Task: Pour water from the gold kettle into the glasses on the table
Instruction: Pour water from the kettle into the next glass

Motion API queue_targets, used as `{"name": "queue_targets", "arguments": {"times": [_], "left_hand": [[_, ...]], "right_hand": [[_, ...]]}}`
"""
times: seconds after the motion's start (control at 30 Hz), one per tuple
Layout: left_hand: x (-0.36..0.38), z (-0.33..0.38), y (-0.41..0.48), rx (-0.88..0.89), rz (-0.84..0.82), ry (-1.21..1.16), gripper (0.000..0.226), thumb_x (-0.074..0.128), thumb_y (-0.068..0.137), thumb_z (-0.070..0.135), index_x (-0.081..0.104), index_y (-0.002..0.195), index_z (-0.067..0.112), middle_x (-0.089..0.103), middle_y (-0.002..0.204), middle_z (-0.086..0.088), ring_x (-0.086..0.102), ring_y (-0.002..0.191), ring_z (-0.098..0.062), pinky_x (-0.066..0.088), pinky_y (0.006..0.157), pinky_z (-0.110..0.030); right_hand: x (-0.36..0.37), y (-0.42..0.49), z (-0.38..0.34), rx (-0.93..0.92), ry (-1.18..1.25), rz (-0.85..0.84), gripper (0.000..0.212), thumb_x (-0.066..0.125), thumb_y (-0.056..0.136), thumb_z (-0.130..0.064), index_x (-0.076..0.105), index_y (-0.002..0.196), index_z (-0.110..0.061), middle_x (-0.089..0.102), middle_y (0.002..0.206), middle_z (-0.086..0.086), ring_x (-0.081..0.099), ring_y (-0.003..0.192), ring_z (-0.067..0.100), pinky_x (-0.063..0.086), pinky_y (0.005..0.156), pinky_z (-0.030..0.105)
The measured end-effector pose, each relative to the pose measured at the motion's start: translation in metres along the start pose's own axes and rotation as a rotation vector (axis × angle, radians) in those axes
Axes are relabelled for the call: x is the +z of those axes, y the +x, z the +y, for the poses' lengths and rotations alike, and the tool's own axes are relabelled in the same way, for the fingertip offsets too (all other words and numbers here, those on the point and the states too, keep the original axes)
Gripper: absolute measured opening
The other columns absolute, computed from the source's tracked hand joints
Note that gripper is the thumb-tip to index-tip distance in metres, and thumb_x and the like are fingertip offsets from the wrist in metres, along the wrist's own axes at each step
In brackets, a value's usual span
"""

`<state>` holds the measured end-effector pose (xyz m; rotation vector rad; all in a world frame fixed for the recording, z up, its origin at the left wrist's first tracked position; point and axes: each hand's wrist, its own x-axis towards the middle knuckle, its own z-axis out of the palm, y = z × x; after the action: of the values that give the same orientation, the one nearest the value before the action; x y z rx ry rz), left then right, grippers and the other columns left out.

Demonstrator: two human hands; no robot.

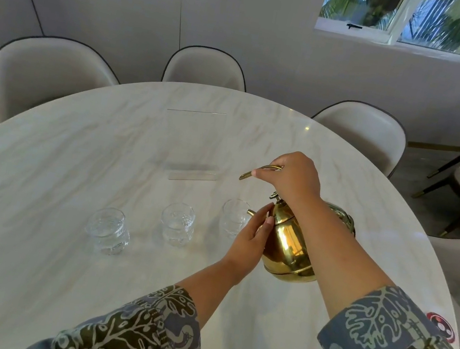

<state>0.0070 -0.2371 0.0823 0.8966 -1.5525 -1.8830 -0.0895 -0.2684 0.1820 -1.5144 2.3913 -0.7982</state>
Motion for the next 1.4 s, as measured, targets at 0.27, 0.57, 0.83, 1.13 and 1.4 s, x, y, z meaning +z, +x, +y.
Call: {"name": "queue_targets", "arguments": {"times": [0.27,0.57,0.83,1.13,1.4], "left_hand": [[0.0,-0.002,0.001,0.007,0.01,-0.001,0.044,0.03,0.1,0.039,0.032,0.143,0.032,0.044,0.131,0.011,0.041,0.119,-0.007,0.037,0.095,-0.021],[0.0,-0.004,0.001,0.013,0.005,0.002,0.044,0.03,0.1,0.039,0.031,0.143,0.033,0.044,0.132,0.011,0.041,0.12,-0.007,0.037,0.096,-0.022],[-0.003,-0.013,0.003,0.018,-0.009,0.122,0.045,0.032,0.099,0.041,0.031,0.143,0.034,0.043,0.143,0.001,0.042,0.128,-0.016,0.038,0.104,-0.029],[-0.006,-0.026,0.002,0.046,-0.059,0.342,0.044,0.037,0.099,0.036,0.033,0.142,0.034,0.046,0.14,-0.001,0.045,0.126,-0.017,0.039,0.104,-0.028],[-0.002,-0.034,0.0,0.12,-0.103,0.431,0.043,0.041,0.097,0.037,0.034,0.14,0.039,0.038,0.148,0.003,0.038,0.134,-0.017,0.035,0.111,-0.036]], "right_hand": [[0.002,0.002,0.0,-0.007,-0.022,0.004,0.04,0.071,0.079,-0.045,0.073,0.083,-0.005,0.071,0.079,0.013,0.067,0.073,0.027,0.048,0.062,0.03],[-0.001,0.0,0.0,-0.012,-0.019,0.011,0.04,0.07,0.079,-0.045,0.073,0.084,-0.005,0.07,0.076,0.011,0.064,0.067,0.023,0.046,0.059,0.028],[0.003,-0.014,0.02,0.001,0.124,0.129,0.037,0.072,0.079,-0.043,0.075,0.09,-0.008,0.071,0.081,0.006,0.065,0.074,0.021,0.054,0.069,0.033],[0.017,-0.044,0.059,0.057,0.39,0.287,0.029,0.074,0.077,-0.042,0.077,0.084,-0.014,0.072,0.076,0.003,0.062,0.068,0.017,0.05,0.062,0.027],[0.019,-0.069,0.084,0.124,0.659,0.392,0.025,0.077,0.076,-0.037,0.078,0.087,-0.016,0.066,0.064,-0.008,0.05,0.056,0.009,0.043,0.053,0.009]]}}
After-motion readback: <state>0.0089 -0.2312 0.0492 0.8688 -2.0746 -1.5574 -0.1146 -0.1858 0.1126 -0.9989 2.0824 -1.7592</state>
